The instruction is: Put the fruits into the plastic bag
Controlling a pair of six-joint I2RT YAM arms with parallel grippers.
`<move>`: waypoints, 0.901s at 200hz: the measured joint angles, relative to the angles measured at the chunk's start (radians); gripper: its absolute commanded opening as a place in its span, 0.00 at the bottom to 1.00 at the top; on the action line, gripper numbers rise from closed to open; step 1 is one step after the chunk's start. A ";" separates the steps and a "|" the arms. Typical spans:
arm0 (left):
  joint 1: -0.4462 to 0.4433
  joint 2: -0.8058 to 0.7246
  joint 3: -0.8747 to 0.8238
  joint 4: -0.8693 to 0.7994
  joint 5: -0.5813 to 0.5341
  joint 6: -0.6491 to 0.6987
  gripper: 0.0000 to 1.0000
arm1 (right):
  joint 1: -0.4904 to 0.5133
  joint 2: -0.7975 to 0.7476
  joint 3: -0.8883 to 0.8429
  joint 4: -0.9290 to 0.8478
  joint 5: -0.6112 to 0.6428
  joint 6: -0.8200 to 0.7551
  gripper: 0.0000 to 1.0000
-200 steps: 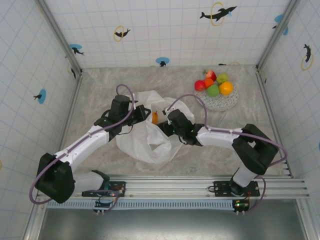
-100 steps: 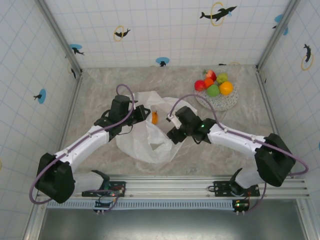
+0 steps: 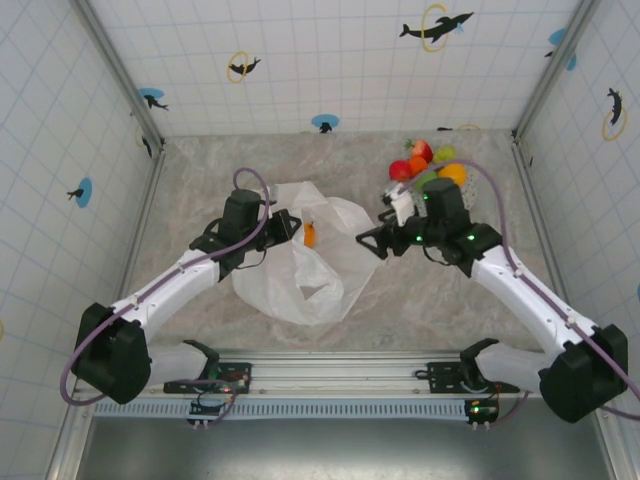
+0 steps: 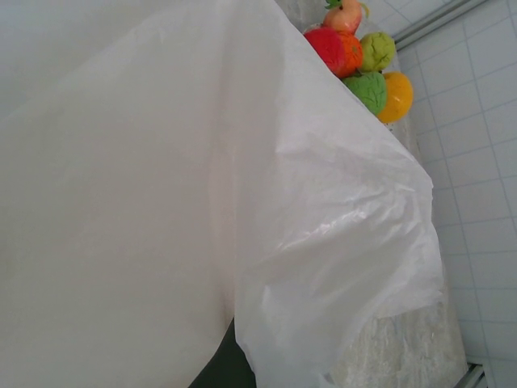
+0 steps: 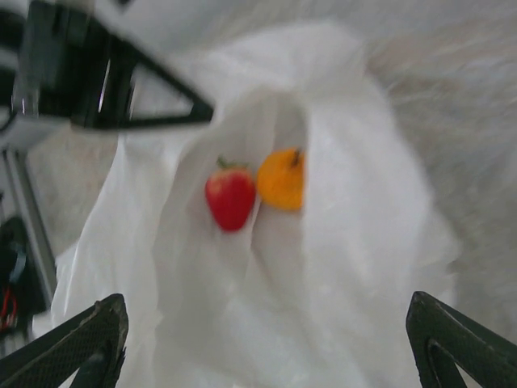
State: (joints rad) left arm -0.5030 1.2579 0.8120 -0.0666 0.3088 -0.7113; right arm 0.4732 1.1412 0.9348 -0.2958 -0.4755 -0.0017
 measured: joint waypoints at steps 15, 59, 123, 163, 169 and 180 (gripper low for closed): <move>0.000 0.001 0.002 0.000 0.000 0.000 0.00 | -0.064 -0.018 0.000 0.055 0.063 0.057 0.92; 0.000 0.001 0.007 -0.001 0.000 0.000 0.00 | -0.135 0.048 0.003 0.112 0.378 0.138 0.95; 0.000 0.001 0.022 -0.008 0.000 -0.001 0.00 | -0.165 0.213 0.033 0.166 0.642 0.005 0.98; 0.000 0.001 0.023 -0.013 0.000 -0.003 0.00 | -0.187 0.359 0.111 0.180 0.725 -0.097 0.98; 0.000 0.001 0.023 -0.015 0.000 -0.003 0.00 | -0.188 0.384 0.127 0.181 0.736 -0.110 0.98; 0.000 0.001 0.023 -0.017 0.000 -0.004 0.00 | -0.188 0.428 0.158 0.183 0.756 -0.135 0.98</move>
State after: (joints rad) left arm -0.5030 1.2587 0.8352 -0.0837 0.3088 -0.7151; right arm 0.2848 1.5696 1.0927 -0.1123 0.2806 -0.1364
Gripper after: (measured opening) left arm 0.040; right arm 0.983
